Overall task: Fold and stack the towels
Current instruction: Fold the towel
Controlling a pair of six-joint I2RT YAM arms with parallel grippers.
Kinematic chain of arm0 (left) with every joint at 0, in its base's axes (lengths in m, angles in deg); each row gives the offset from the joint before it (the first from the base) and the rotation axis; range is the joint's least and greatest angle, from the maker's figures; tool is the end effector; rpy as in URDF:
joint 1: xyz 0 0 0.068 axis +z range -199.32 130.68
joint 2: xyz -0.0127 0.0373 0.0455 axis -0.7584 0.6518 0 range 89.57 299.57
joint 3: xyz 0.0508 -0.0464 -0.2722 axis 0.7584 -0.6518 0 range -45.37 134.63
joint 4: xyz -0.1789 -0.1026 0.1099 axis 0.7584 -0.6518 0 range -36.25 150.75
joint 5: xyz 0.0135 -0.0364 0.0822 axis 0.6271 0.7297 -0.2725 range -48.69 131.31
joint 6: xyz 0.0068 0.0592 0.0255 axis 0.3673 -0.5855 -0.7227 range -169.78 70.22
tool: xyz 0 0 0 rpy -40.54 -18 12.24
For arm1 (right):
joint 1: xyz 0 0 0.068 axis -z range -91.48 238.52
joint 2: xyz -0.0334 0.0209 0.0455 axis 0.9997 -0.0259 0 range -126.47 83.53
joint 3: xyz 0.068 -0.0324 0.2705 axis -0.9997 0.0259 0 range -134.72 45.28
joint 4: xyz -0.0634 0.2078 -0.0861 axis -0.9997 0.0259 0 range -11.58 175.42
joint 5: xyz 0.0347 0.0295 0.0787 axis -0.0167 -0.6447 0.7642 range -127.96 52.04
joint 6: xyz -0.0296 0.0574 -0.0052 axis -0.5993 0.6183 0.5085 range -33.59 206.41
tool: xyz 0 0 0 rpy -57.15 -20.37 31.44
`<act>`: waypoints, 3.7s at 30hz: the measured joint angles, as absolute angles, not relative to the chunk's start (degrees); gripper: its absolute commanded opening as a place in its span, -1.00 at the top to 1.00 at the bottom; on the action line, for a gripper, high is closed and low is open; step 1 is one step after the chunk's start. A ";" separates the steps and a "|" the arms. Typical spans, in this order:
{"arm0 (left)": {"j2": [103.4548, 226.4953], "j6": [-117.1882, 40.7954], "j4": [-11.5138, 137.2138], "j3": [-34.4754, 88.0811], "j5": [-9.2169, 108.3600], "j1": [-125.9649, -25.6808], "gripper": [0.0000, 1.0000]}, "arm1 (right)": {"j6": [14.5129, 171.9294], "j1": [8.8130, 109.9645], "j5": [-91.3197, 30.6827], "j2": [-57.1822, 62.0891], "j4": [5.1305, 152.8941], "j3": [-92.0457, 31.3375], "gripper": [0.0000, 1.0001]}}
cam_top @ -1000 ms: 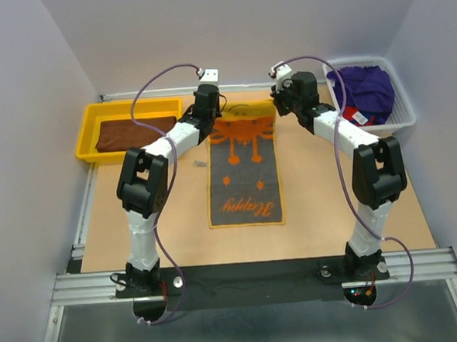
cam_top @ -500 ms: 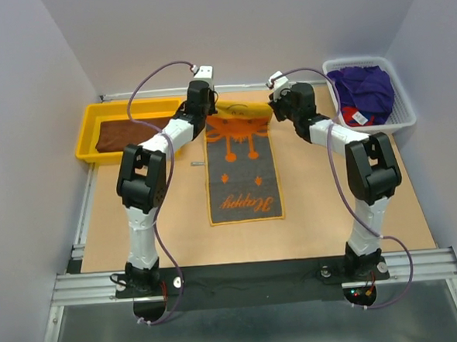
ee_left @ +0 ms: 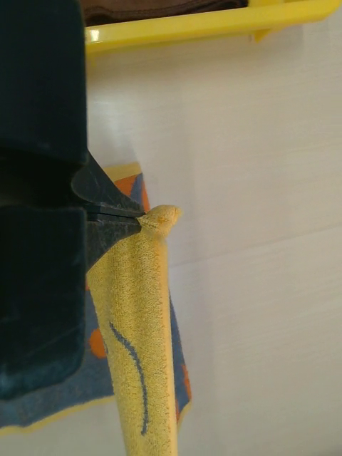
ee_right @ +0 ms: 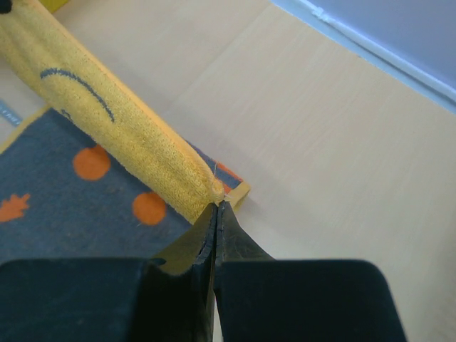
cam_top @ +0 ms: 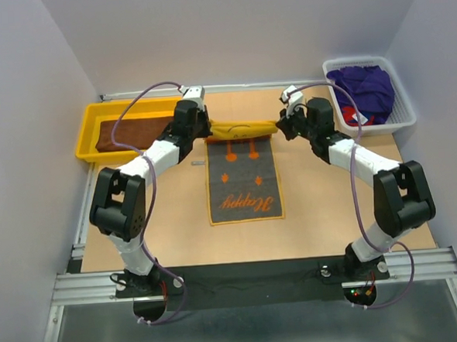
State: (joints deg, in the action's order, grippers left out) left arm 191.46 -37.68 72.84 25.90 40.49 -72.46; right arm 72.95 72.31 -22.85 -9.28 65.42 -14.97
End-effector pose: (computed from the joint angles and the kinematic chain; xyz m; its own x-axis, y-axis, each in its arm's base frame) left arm 0.3772 -0.1603 0.2823 -0.3655 -0.0717 -0.9281 0.3108 0.9304 -0.1942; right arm 0.3447 0.1138 0.2791 -0.1952 -0.2908 -0.9367 -0.5663 0.8132 -0.1344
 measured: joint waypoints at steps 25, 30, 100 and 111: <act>169.42 -20.70 67.64 -3.22 54.37 -74.64 1.00 | 95.42 71.54 -17.05 10.04 91.24 1.66 0.99; 167.70 -20.35 66.42 -4.88 54.37 -74.91 1.00 | 98.13 71.54 -15.52 10.78 93.03 2.32 0.99; 158.08 -7.21 61.11 -19.59 44.27 -81.92 0.50 | 126.68 58.04 -22.98 14.08 90.25 14.30 0.13; 154.34 -7.19 59.12 -19.37 45.56 -82.29 0.62 | 129.96 57.66 -22.10 10.15 86.49 14.36 0.16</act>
